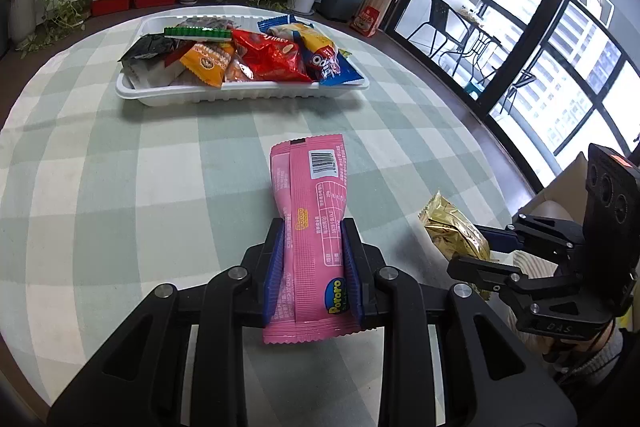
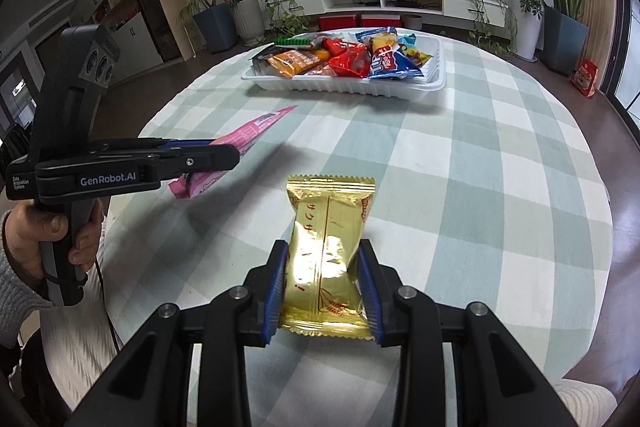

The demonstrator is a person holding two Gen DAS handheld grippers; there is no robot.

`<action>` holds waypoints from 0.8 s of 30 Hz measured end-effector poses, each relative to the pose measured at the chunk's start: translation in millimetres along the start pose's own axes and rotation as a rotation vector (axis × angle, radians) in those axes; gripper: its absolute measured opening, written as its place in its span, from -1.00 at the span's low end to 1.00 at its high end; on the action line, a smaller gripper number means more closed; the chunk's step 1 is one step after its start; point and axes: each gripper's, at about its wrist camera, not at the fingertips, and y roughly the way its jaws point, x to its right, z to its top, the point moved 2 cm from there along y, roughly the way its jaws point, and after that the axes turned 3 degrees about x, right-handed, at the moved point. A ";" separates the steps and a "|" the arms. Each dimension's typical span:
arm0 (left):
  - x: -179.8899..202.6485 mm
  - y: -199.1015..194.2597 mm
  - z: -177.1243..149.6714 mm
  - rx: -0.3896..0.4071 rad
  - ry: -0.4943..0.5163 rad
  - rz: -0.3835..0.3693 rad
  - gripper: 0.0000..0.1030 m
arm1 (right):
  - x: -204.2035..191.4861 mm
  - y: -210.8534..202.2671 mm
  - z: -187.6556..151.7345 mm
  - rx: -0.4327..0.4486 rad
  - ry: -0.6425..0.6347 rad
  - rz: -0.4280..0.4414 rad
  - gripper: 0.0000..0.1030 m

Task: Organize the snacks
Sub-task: 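Lift the pink bar and gold packet and carry them over the white tray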

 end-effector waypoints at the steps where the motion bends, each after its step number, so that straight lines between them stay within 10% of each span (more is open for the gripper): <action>1: -0.3 -1.4 1.3 0.004 0.001 0.004 -0.52 | 0.5 -0.7 0.6 0.002 0.002 0.002 -0.28; 24: -40.3 -6.2 101.4 0.096 -0.056 0.025 -0.52 | 36.8 29.4 107.3 0.079 0.053 0.056 -0.28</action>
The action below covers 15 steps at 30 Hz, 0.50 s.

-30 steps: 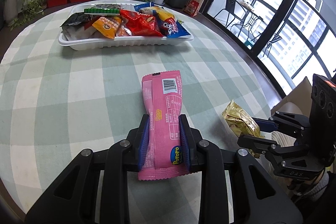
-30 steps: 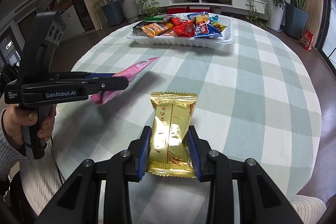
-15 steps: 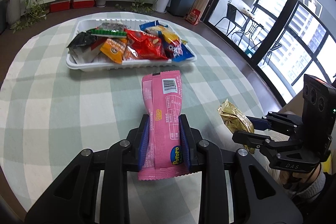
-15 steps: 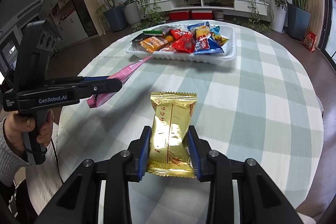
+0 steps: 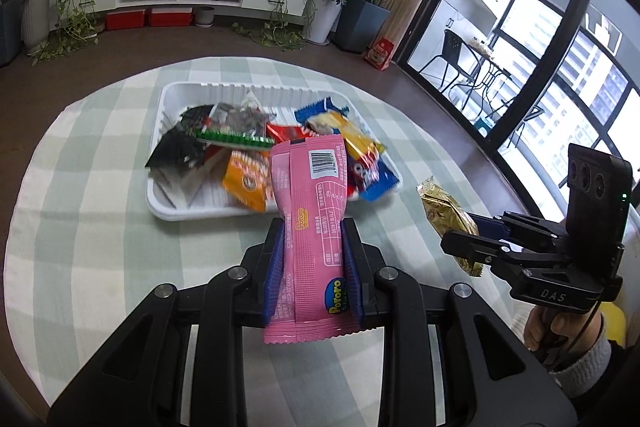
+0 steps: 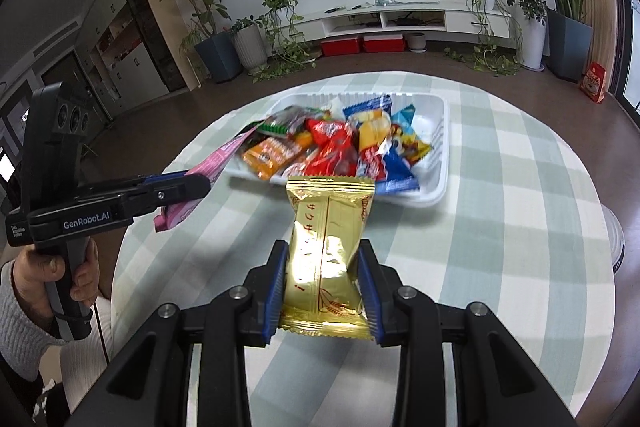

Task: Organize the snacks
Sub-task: 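Lift the pink bar and gold packet and carry them over the white tray, then lower both packets into the tray and open both tools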

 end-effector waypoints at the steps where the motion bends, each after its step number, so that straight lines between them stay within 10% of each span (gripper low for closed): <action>1: -1.4 3.0 6.4 0.003 -0.001 0.003 -0.52 | 2.0 2.3 4.8 0.003 0.003 0.001 -0.28; 15: -15.7 60.5 74.5 0.003 -0.025 0.017 -0.51 | 16.0 58.8 85.3 0.046 0.013 0.008 -0.28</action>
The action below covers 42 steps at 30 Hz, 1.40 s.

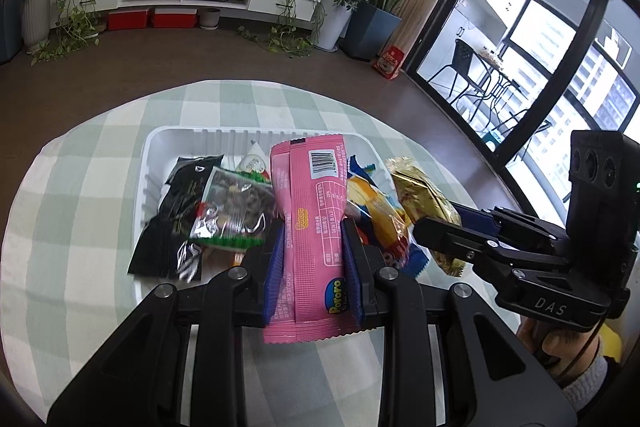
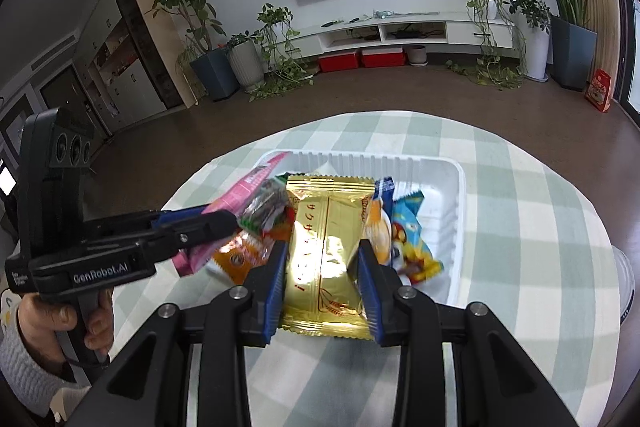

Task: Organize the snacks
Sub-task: 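Lower both packets into the tray and open both tools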

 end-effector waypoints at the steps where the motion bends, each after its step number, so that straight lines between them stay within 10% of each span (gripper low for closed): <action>1: -0.3 5.6 2.6 -0.004 0.002 0.004 -0.51 | 0.1 4.0 2.4 -0.001 0.000 0.000 -0.28; 37: -11.6 40.6 6.9 0.003 0.010 0.079 -0.11 | 12.2 39.5 5.7 -0.001 0.018 -0.002 0.09; 42: -10.3 31.3 5.0 0.019 0.009 0.089 0.24 | 12.2 27.5 2.6 0.022 0.027 0.001 0.22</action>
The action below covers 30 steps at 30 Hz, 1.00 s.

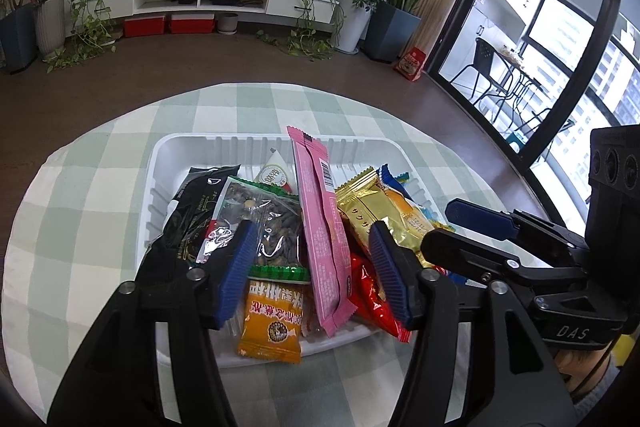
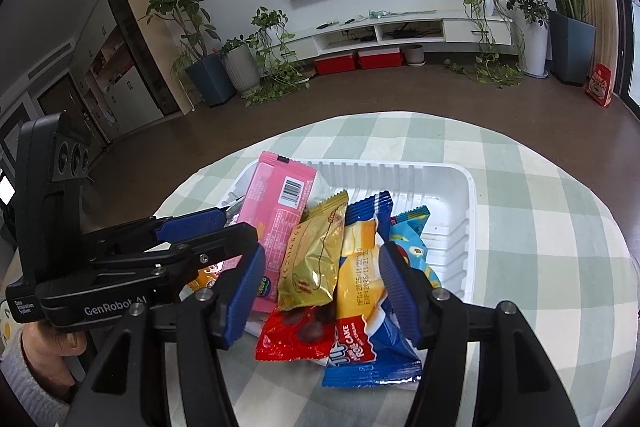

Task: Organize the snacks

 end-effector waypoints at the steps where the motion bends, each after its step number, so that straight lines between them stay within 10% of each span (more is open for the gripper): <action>1: 0.6 -3.6 -0.5 0.007 -0.001 0.005 0.30 | 0.4 -2.9 -0.8 0.003 0.004 0.001 0.27; 18: 60.6 -118.1 -31.3 0.184 0.091 0.138 0.75 | -3.2 -115.9 -48.2 0.160 0.016 -0.062 0.98; 30: 125.5 -206.0 -79.3 0.269 0.179 0.195 0.75 | -20.9 -193.5 -94.7 0.244 0.030 -0.109 0.99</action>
